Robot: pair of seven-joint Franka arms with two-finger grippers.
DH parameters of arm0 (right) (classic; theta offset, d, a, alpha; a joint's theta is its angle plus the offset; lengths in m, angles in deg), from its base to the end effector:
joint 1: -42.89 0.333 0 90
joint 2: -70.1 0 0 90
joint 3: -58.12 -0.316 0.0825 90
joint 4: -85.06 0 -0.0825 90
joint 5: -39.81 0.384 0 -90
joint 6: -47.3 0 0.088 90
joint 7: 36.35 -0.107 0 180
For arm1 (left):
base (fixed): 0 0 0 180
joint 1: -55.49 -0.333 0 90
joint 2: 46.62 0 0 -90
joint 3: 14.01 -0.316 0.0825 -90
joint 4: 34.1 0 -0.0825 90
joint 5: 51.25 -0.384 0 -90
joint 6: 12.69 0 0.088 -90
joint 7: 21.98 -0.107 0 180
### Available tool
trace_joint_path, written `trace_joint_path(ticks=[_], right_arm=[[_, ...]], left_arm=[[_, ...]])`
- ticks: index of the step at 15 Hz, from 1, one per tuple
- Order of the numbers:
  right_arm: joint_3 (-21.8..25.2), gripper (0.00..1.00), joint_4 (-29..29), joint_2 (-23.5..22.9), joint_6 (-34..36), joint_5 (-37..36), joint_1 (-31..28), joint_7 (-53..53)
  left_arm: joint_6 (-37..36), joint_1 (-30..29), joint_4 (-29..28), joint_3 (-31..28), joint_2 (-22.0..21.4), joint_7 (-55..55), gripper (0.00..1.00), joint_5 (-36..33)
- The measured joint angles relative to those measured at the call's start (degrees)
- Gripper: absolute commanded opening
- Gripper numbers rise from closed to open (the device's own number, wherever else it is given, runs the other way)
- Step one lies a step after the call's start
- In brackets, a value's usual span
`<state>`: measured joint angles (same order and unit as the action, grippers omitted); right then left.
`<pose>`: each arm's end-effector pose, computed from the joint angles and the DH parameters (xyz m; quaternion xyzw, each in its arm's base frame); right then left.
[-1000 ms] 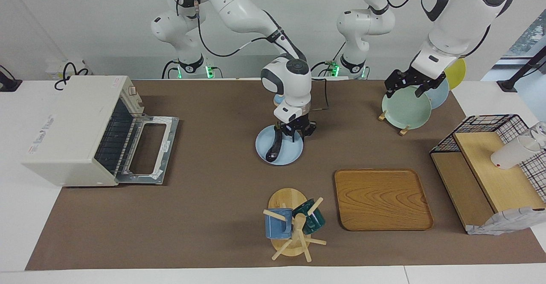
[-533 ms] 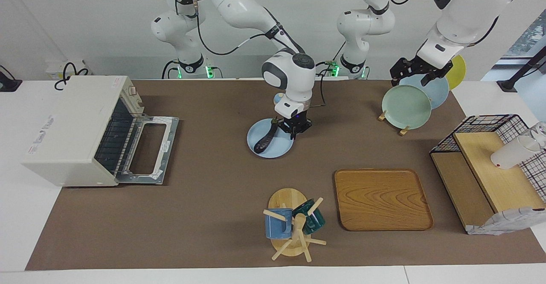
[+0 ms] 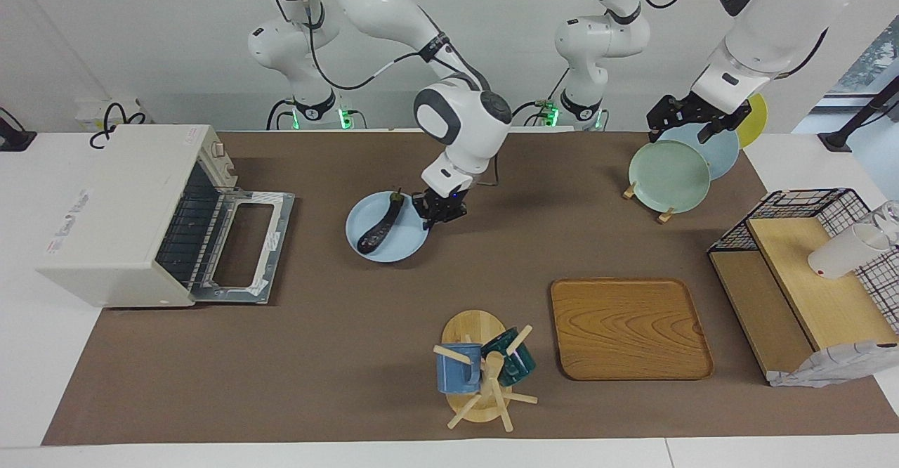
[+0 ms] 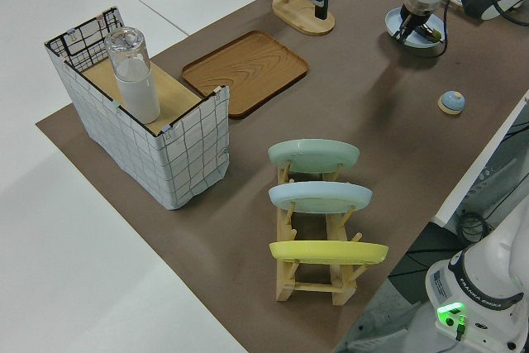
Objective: Put eggplant into oven
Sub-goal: 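Carry the eggplant with the right gripper into the open oven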
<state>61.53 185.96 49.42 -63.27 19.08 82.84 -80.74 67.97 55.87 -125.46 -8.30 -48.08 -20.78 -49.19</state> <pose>0.5171 0.3561 0.3516 0.9804 0.0128 0.0397 0.1923 0.5245 -0.0610 0.6144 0.9956 -0.0439 -0.0815 0.0115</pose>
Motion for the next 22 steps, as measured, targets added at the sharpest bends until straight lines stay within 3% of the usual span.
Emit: trace_joint_path(ticks=[4,7,16,22], right_arm=[[0.12,0.0,7.66,9.09,-1.33,0.0,-13.81,13.91],[0.1,0.0,12.44,13.64,-2.47,0.01,-20.32,21.88],[-0.03,0.0,17.79,16.74,-4.41,5.23,-36.36,39.71],[-0.11,0.0,22.74,19.1,-9.31,5.6,-39.05,41.45]], left_arm=[[0.74,-0.19,0.0,-0.1,0.1,0.0,1.0,0.0],[1.44,-0.22,0.0,-0.16,0.12,0.01,1.0,0.0],[5.17,-0.28,0.0,-0.19,0.39,0.01,1.0,0.01],[5.19,-0.28,0.0,-0.19,0.51,0.01,1.0,0.0]])
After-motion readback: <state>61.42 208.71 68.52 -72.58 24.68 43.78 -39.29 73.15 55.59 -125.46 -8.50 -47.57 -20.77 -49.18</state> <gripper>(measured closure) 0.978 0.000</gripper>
